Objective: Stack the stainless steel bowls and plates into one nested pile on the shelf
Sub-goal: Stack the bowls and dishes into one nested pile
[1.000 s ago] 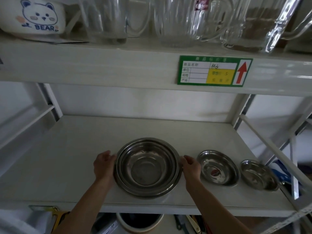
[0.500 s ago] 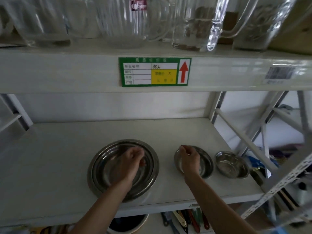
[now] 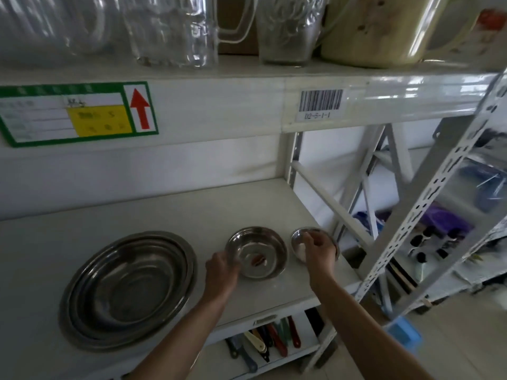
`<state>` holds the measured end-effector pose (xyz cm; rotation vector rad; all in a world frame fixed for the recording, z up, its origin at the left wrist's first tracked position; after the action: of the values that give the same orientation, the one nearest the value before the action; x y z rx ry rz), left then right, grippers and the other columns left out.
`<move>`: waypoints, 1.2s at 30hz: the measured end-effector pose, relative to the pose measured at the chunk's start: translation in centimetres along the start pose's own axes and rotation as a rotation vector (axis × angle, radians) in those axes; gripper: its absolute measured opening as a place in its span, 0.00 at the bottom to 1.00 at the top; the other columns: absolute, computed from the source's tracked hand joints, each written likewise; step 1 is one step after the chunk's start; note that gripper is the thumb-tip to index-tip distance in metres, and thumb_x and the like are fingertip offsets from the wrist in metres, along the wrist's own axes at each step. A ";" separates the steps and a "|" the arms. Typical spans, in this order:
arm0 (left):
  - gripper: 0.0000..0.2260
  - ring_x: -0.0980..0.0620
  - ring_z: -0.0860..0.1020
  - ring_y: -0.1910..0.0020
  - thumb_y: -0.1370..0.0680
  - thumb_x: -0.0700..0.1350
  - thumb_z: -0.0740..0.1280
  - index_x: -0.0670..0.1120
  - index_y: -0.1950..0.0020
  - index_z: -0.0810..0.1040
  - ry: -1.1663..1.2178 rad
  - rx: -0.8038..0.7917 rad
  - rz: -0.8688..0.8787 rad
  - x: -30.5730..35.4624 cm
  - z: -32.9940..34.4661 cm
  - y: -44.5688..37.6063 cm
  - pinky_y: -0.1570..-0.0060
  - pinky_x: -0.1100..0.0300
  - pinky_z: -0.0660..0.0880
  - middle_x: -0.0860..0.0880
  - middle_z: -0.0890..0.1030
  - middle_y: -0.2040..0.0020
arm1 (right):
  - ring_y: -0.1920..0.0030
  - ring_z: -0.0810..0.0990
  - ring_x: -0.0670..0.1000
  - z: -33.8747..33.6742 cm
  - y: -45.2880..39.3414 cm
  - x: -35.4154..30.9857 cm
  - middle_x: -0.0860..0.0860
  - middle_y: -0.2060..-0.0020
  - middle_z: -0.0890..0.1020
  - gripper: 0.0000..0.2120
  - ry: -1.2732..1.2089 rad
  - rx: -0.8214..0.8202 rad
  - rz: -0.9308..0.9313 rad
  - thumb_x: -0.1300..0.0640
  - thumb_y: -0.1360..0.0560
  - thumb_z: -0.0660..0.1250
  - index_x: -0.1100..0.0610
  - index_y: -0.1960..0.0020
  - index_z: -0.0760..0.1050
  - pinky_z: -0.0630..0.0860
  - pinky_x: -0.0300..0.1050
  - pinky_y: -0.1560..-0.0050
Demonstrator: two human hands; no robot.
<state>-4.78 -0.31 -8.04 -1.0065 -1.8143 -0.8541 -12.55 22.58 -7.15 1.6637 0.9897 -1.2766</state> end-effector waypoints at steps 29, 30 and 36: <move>0.05 0.43 0.79 0.68 0.24 0.35 0.63 0.34 0.57 0.76 0.332 0.102 -0.356 -2.0 4.5 -0.9 0.75 0.56 0.79 0.33 0.80 0.59 | 0.50 0.81 0.59 -5.0 -4.8 5.8 0.60 0.51 0.82 0.14 0.131 -0.015 0.254 0.57 0.22 0.62 0.62 0.40 0.78 0.80 0.55 0.49; 0.06 0.41 0.80 0.66 0.25 0.38 0.65 0.35 0.60 0.77 0.336 0.106 -0.343 -2.0 4.3 -1.0 0.67 0.49 0.81 0.32 0.81 0.58 | 0.51 0.81 0.60 -5.0 -4.9 6.0 0.61 0.52 0.82 0.13 0.100 -0.017 0.262 0.57 0.22 0.61 0.62 0.41 0.78 0.81 0.56 0.49; 0.11 0.45 0.77 0.70 0.24 0.34 0.63 0.40 0.67 0.75 0.393 0.105 -0.254 0.1 2.6 -0.5 0.58 0.47 0.78 0.38 0.79 0.66 | 0.50 0.82 0.61 -4.7 -4.8 5.0 0.58 0.56 0.80 0.08 -0.037 -0.060 0.275 0.62 0.21 0.60 0.62 0.45 0.76 0.82 0.58 0.49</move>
<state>-6.22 1.72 -9.03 -0.5024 -1.6442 -1.0179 -14.37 29.19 -11.84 1.6582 0.7401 -1.0805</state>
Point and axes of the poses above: each hand's wrist, its own y-axis away from the middle knuckle, its own z-axis out of the palm, x = y × z, the point moved 4 cm from there along -y, towards the middle knuckle
